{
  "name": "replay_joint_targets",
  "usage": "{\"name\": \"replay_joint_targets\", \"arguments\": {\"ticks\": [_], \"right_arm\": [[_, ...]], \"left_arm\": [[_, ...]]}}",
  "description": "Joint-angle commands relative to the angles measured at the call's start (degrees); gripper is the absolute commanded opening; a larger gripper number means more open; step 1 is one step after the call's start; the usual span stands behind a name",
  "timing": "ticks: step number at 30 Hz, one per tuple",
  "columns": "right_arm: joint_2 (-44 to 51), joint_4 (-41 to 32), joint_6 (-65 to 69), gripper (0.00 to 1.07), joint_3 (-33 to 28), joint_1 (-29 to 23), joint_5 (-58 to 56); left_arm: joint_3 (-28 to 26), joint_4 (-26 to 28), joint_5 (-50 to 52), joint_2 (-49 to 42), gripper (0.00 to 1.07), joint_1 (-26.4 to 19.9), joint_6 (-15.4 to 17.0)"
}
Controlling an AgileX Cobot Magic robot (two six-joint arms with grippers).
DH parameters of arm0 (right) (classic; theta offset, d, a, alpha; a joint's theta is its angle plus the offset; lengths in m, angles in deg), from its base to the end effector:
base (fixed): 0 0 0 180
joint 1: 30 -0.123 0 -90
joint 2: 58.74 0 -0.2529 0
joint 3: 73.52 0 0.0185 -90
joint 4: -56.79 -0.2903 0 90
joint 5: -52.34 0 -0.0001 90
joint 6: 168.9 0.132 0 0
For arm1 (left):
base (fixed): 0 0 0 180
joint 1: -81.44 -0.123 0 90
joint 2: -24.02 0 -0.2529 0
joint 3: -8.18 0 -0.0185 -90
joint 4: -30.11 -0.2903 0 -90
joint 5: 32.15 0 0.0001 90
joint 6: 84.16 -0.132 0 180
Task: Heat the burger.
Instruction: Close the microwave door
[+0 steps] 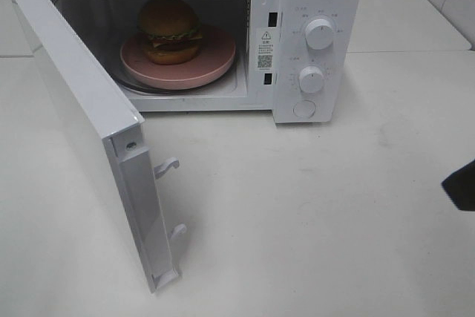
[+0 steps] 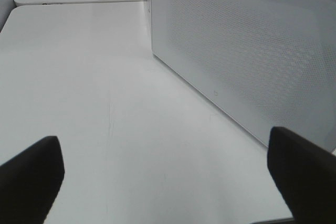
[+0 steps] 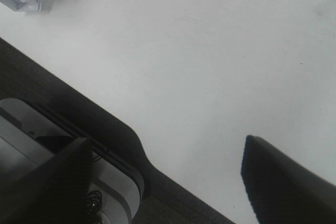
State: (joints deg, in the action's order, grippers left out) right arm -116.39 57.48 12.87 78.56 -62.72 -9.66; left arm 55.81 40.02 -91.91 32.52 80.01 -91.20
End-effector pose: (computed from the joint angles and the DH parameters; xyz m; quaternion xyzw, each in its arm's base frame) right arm 0.1887 0.1196 0.2661 -0.2574 0.9251 0.0772 0.2684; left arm 0.0988 -0.0172 0.2812 0.0441 0.8432 -0.0470 0.5337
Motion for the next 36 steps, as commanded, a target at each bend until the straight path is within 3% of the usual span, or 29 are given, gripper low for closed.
{"name": "replay_joint_targets", "arguments": {"ticks": [1,4,10,26,33,36], "right_arm": [[4.0,1.4,0.7,0.76,-0.3,4.4,-1.8],[8.8,2.5,0.5,0.76,-0.3,10.8,-3.3],[16.4,2.6,1.4,0.76,-1.4,15.5,-4.8],[33.8,4.0,1.4,0.76,-12.7,19.8,-4.1],[44.1,4.6,1.3,0.76,-19.6,20.7,2.8],[46.8,4.7,1.5,0.76,-19.3,20.7,2.8]], "left_arm": [[0.1,0.3,0.3,-1.2,1.03,0.0,0.0],[0.1,0.3,0.3,-1.2,1.03,0.0,0.0],[0.1,0.3,0.3,-1.2,1.03,0.0,0.0],[0.1,0.3,0.3,-1.2,1.03,0.0,0.0],[0.1,0.3,0.3,-1.2,1.03,0.0,0.0],[0.1,0.3,0.2,-1.2,1.03,0.0,0.0]]}}
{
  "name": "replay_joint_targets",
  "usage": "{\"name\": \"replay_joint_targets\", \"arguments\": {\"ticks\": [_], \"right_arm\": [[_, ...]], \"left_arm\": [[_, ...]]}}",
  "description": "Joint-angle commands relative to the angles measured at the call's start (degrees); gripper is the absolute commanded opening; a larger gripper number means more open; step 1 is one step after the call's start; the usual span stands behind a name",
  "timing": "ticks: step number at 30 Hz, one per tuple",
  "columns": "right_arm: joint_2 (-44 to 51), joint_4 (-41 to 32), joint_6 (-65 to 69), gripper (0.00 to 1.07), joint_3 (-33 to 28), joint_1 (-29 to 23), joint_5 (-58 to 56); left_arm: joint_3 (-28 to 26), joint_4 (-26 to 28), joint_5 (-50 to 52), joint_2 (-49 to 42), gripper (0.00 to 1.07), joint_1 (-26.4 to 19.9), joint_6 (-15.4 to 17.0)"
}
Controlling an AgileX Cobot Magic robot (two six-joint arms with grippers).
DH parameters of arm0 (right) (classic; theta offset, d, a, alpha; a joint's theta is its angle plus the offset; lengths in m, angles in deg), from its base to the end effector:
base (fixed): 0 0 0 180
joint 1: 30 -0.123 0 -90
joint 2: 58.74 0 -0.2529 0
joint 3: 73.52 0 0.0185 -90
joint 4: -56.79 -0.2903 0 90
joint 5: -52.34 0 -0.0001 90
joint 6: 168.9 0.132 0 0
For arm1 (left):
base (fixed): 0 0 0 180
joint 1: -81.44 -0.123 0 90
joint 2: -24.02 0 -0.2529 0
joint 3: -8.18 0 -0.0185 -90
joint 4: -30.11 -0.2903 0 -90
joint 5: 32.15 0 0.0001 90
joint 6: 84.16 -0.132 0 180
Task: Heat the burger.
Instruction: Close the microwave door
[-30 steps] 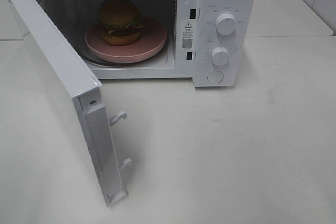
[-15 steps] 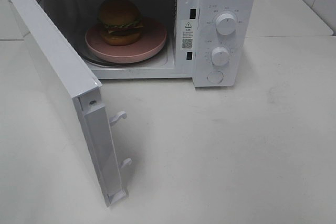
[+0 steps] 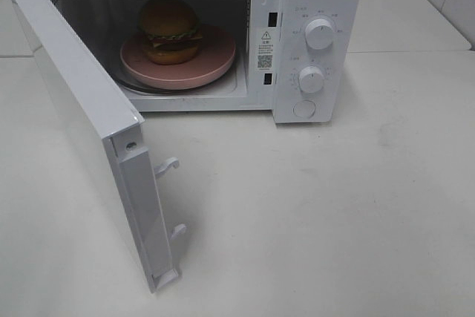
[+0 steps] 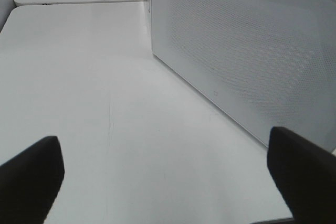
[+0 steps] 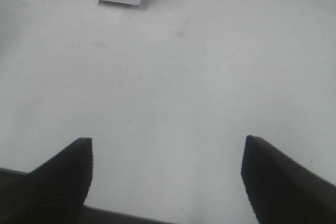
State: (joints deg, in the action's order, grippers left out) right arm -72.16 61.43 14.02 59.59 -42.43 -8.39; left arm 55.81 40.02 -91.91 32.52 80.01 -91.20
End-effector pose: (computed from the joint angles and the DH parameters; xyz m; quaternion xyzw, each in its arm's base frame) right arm 0.1093 0.0146 0.2737 -0.0720 0.8668 0.0256 0.4927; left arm 0.0988 -0.0172 0.2812 0.0441 0.8432 -0.0470 0.5337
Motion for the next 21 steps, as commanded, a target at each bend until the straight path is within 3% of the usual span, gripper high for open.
{"name": "replay_joint_targets", "arguments": {"ticks": [1,6,11,21], "right_arm": [[2.6,0.7,0.3,0.76,-0.3,0.4,1.5],[6.0,0.6,0.4,0.76,-0.3,0.6,1.5],[6.4,0.4,0.5,0.76,-0.3,5.9,1.5],[6.4,0.4,0.5,0.76,-0.3,6.2,1.4]], "left_arm": [[0.1,0.3,0.2,-1.2,1.03,0.0,0.0],[0.1,0.3,0.2,-1.2,1.03,0.0,0.0],[0.1,0.3,0.2,-1.1,1.03,0.0,0.0],[0.1,0.3,0.2,-1.2,1.03,0.0,0.0]]}}
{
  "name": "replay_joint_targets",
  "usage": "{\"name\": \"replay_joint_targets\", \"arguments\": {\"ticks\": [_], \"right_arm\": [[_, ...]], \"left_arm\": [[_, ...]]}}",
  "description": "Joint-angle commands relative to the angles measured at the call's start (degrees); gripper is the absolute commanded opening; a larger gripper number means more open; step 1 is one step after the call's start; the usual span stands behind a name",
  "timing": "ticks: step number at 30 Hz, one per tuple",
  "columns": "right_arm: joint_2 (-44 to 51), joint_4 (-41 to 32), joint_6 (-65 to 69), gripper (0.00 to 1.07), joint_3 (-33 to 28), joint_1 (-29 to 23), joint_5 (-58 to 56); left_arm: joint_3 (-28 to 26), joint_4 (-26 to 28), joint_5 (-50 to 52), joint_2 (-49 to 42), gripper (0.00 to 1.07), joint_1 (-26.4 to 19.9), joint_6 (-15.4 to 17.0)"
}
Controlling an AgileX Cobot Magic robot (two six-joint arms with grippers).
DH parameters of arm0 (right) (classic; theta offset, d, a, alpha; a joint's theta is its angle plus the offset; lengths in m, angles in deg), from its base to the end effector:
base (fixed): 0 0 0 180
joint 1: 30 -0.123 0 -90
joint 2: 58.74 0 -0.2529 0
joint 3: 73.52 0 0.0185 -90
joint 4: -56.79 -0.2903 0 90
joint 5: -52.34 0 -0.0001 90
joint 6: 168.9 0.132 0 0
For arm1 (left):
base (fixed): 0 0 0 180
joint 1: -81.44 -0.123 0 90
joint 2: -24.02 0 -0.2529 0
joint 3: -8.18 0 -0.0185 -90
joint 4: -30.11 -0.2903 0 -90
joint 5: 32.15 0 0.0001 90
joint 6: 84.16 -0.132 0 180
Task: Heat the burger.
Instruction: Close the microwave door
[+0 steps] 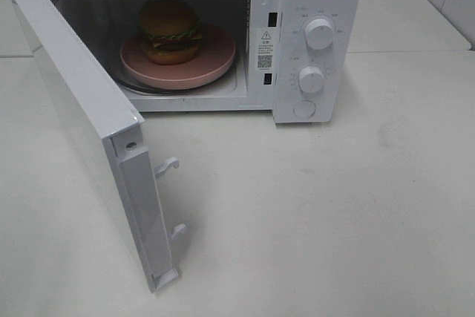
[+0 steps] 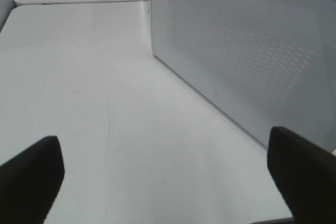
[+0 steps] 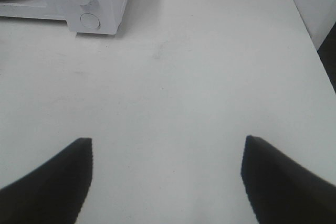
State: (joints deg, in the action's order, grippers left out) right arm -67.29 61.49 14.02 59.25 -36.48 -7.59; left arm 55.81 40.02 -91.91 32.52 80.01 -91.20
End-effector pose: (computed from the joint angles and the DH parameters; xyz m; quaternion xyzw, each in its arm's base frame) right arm 0.0987 0.0018 0.2821 -0.0248 0.8456 0.0027 0.5332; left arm 0.0988 -0.0172 0.2812 0.0441 0.8432 -0.0470 0.5337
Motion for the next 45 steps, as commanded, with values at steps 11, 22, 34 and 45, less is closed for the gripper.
{"name": "replay_joint_targets", "arguments": {"ticks": [11,22,34,45], "right_arm": [[1.5,0.3,0.5,0.76,0.0,0.3,0.6],[1.5,0.3,0.5,0.76,0.0,0.3,0.6],[1.5,0.3,0.5,0.76,0.0,0.3,0.6],[1.5,0.3,0.5,0.76,0.0,0.3,0.6]], "left_arm": [[0.1,0.3,0.2,-1.2,1.03,0.0,0.0],[0.1,0.3,0.2,-1.2,1.03,0.0,0.0],[0.1,0.2,0.2,-1.2,1.03,0.0,0.1],[0.1,-0.2,0.3,-1.1,1.03,0.0,0.1]]}}
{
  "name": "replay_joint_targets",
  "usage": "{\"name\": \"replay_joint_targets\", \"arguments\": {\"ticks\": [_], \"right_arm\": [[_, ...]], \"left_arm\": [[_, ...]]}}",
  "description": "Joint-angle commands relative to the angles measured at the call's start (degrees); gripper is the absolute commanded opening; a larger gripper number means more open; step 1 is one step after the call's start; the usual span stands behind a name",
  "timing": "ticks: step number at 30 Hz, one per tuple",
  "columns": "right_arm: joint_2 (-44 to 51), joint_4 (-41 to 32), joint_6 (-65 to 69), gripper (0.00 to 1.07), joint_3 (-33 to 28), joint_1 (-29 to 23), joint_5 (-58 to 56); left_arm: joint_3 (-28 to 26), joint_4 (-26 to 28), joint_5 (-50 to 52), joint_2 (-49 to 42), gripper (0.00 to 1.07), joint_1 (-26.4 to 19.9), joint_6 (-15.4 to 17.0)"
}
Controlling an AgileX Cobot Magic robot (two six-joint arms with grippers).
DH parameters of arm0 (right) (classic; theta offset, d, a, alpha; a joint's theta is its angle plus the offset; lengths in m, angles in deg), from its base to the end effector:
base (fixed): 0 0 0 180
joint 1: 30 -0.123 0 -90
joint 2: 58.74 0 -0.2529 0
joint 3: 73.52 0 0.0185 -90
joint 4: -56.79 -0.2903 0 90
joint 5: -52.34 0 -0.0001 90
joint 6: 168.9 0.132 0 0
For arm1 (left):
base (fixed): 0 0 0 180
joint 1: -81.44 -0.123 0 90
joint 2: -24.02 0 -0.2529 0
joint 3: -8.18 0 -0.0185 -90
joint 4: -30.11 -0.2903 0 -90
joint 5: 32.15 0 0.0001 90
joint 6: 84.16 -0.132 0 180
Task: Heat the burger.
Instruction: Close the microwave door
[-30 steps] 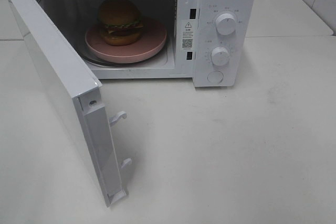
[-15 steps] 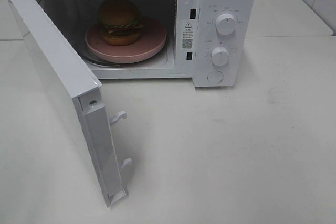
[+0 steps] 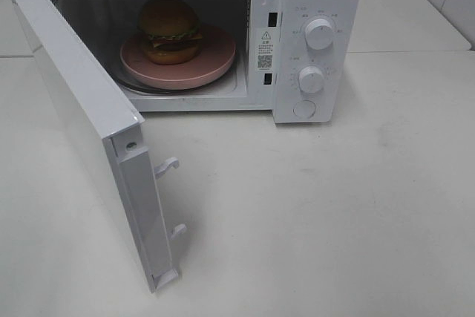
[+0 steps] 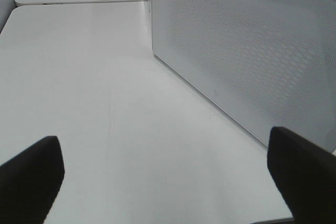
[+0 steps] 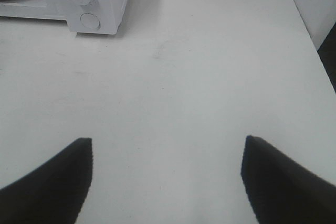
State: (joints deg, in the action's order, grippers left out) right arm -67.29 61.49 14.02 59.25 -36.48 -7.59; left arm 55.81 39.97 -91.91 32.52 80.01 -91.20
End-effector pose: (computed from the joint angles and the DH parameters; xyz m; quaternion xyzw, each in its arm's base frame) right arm 0.0987 0.0018 0.2821 -0.0248 0.8456 0.0027 0.5332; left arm 0.0988 -0.0171 0.2812 0.0440 0.8433 -0.0466 0.5337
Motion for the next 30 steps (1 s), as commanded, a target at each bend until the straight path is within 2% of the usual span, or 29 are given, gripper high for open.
{"name": "replay_joint_targets", "arguments": {"ticks": [1,6,7,9,10,11,12,14,15,16,17,19,20,22,23,24,28,30], "right_arm": [[1.5,0.3,0.5,0.76,0.0,0.3,0.6],[1.5,0.3,0.5,0.76,0.0,0.3,0.6],[1.5,0.3,0.5,0.76,0.0,0.3,0.6],[1.5,0.3,0.5,0.76,0.0,0.3,0.6],[1.5,0.3,0.5,0.76,0.0,0.3,0.6],[1.5,0.3,0.5,0.76,0.0,0.3,0.6],[1.5,0.3,0.5,0.76,0.0,0.3,0.6],[1.5,0.3,0.5,0.76,0.0,0.3,0.6],[1.5,0.3,0.5,0.76,0.0,0.3,0.6],[1.5,0.3,0.5,0.76,0.0,0.3,0.6],[1.5,0.3,0.5,0.76,0.0,0.3,0.6],[1.5,0.3,0.5,0.76,0.0,0.3,0.6],[1.5,0.3,0.5,0.76,0.0,0.3,0.6],[1.5,0.3,0.5,0.76,0.0,0.3,0.6],[1.5,0.3,0.5,0.76,0.0,0.3,0.6],[1.5,0.3,0.5,0.76,0.0,0.3,0.6],[1.5,0.3,0.5,0.76,0.0,0.3,0.6],[1.5,0.3,0.5,0.76,0.0,0.3,0.6]], "left_arm": [[-0.6,0.0,1.1,-1.1,1.03,0.0,0.1],[-2.6,0.1,4.4,1.0,0.94,0.0,0.1],[-2.6,0.1,5.7,2.9,0.88,0.0,0.1],[-2.6,0.1,6.0,3.8,0.84,0.0,0.1],[-2.6,0.1,6.9,6.1,0.75,0.0,0.1],[-2.6,0.1,6.9,6.1,0.75,0.0,0.1],[-2.6,0.1,8.0,8.3,0.66,0.0,0.1],[-2.6,0.1,8.7,9.3,0.62,0.0,0.1],[-2.6,0.3,10.1,11.7,0.53,0.0,0.1],[-2.6,0.3,10.1,11.7,0.53,0.0,0.1],[-2.6,0.7,11.7,14.2,0.43,0.0,0.1],[-2.5,0.8,12.5,15.2,0.39,0.0,0.1],[-2.5,0.8,14.0,18.0,0.25,0.0,0.1],[-2.5,0.8,15.3,20.7,0.09,0.0,0.1],[-2.5,0.8,15.3,20.7,0.09,0.0,0.1],[-2.5,0.8,16.7,23.5,0.0,0.0,-0.2],[-2.5,0.8,19.9,27.2,0.0,0.0,-0.3],[-2.5,0.8,24.9,30.4,0.0,0.0,-2.1]]}}
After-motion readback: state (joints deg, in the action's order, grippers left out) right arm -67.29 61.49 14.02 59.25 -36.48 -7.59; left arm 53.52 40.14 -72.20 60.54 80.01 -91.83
